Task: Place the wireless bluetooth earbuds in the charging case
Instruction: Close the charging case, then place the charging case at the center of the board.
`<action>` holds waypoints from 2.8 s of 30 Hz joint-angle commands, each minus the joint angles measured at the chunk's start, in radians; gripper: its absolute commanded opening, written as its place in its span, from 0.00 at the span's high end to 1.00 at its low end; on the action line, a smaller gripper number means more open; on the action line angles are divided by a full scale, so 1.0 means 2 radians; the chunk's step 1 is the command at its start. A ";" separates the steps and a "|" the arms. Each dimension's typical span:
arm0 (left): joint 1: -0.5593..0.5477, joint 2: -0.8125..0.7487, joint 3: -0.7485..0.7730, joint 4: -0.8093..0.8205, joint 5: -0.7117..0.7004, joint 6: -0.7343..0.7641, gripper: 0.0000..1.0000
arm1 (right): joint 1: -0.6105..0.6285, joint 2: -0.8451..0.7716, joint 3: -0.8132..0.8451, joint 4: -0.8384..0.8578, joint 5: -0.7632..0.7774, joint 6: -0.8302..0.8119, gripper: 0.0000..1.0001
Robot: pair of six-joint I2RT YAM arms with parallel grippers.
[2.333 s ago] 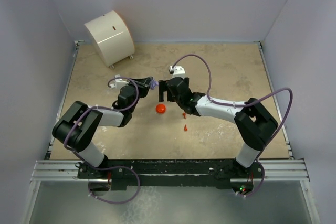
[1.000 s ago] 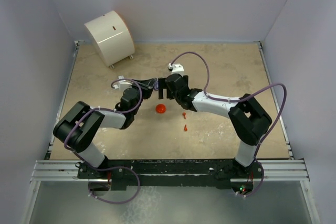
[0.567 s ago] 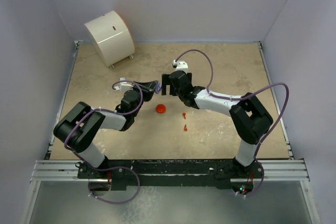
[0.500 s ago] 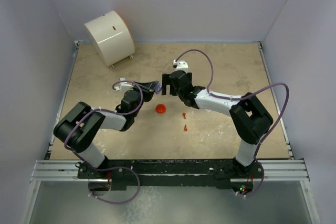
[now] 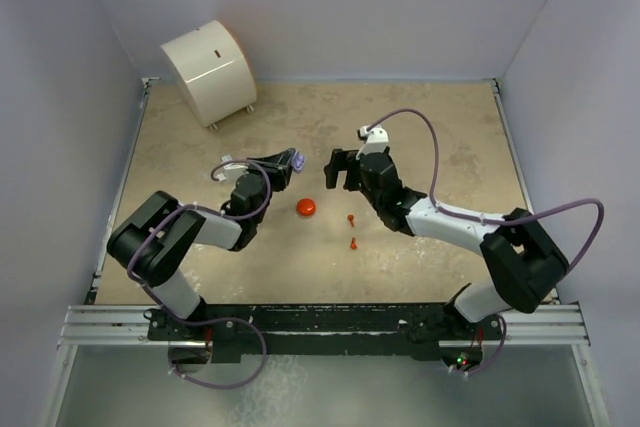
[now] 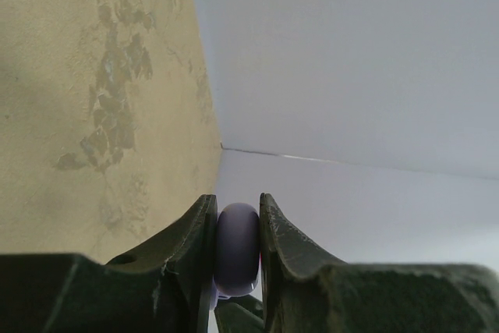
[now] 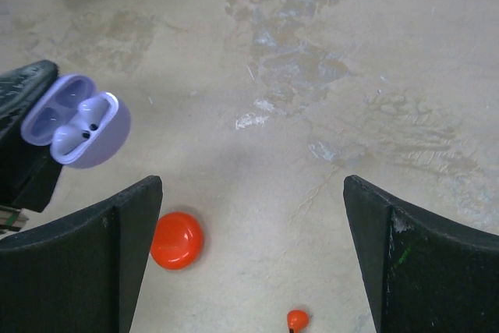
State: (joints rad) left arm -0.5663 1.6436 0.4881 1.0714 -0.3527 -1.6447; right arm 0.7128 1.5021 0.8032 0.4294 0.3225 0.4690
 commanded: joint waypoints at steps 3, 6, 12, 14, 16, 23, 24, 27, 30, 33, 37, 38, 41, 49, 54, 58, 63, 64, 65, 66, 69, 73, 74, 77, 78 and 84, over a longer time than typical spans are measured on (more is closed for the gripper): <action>-0.013 0.029 0.026 0.034 -0.046 -0.114 1.00 | 0.005 0.000 -0.018 0.129 0.010 -0.054 0.00; -0.021 0.035 0.040 0.014 -0.054 -0.147 1.00 | 0.011 0.021 -0.010 0.146 0.014 -0.065 0.00; -0.031 0.016 0.057 -0.043 -0.079 -0.175 1.00 | 0.024 0.036 -0.014 0.160 0.028 -0.065 0.00; -0.033 0.003 0.067 -0.084 -0.088 -0.181 1.00 | 0.027 0.038 -0.016 0.163 0.031 -0.066 0.00; -0.036 -0.007 0.076 -0.124 -0.096 -0.189 1.00 | 0.030 0.041 -0.017 0.168 0.033 -0.070 0.00; -0.043 -0.014 0.105 -0.199 -0.098 -0.212 1.00 | 0.048 0.077 0.012 0.164 0.052 -0.080 0.00; -0.044 -0.013 0.108 -0.204 -0.096 -0.213 1.00 | 0.050 0.083 0.017 0.162 0.057 -0.080 0.00; -0.047 -0.013 0.115 -0.220 -0.093 -0.214 1.00 | 0.053 0.092 0.022 0.164 0.065 -0.078 0.00; -0.051 -0.013 0.117 -0.228 -0.092 -0.214 1.00 | 0.054 0.093 0.023 0.174 0.072 -0.077 0.00; -0.055 -0.012 0.113 -0.229 -0.091 -0.221 1.00 | 0.054 0.097 0.026 0.182 0.078 -0.079 0.00; -0.060 -0.010 0.107 -0.227 -0.088 -0.230 1.00 | 0.054 0.110 0.038 0.187 0.089 -0.083 0.00; -0.061 -0.009 0.106 -0.225 -0.088 -0.231 1.00 | 0.054 0.114 0.040 0.189 0.091 -0.084 0.00; -0.062 -0.010 0.101 -0.223 -0.086 -0.234 1.00 | 0.054 0.122 0.045 0.189 0.101 -0.081 0.00; -0.062 -0.008 0.088 -0.220 -0.080 -0.242 1.00 | 0.054 0.116 0.036 0.195 0.127 -0.061 0.00; -0.062 -0.007 0.075 -0.213 -0.077 -0.245 1.00 | 0.053 0.103 0.024 0.199 0.149 -0.057 0.00; -0.062 -0.010 0.065 -0.212 -0.079 -0.247 1.00 | 0.053 0.099 0.021 0.193 0.165 -0.053 0.00; -0.062 -0.017 0.053 -0.213 -0.082 -0.247 1.00 | 0.049 0.090 0.011 0.186 0.172 -0.043 0.00; -0.061 -0.019 0.051 -0.214 -0.084 -0.245 1.00 | 0.048 0.086 0.008 0.183 0.170 -0.039 0.00; -0.061 -0.021 0.050 -0.215 -0.087 -0.242 1.00 | 0.047 0.082 0.003 0.182 0.169 -0.036 0.00; -0.061 -0.023 0.048 -0.216 -0.090 -0.235 1.00 | 0.045 0.077 -0.002 0.180 0.167 -0.033 0.00; -0.050 -0.027 0.052 -0.233 -0.095 -0.188 1.00 | 0.041 0.064 -0.007 0.154 0.158 -0.019 0.00; -0.015 -0.015 0.061 -0.243 -0.076 -0.101 1.00 | 0.041 0.030 -0.023 0.139 0.132 -0.015 0.00; -0.004 -0.010 0.064 -0.246 -0.064 -0.080 1.00 | 0.041 0.022 -0.025 0.136 0.122 -0.016 0.00; 0.020 0.008 0.072 -0.239 -0.049 -0.024 1.00 | 0.040 0.006 -0.023 0.110 0.103 -0.016 0.00; 0.026 0.014 0.077 -0.244 -0.047 -0.004 1.00 | 0.039 0.001 -0.022 0.104 0.094 -0.017 0.00; 0.041 0.049 0.116 -0.244 -0.046 0.088 1.00 | 0.040 -0.007 -0.018 0.077 0.031 -0.022 0.00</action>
State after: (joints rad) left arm -0.4915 1.7065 0.6437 0.5785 -0.4553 -1.6508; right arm 0.7956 1.5135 0.7574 0.6270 0.4770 0.4194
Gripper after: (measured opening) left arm 0.240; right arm 0.997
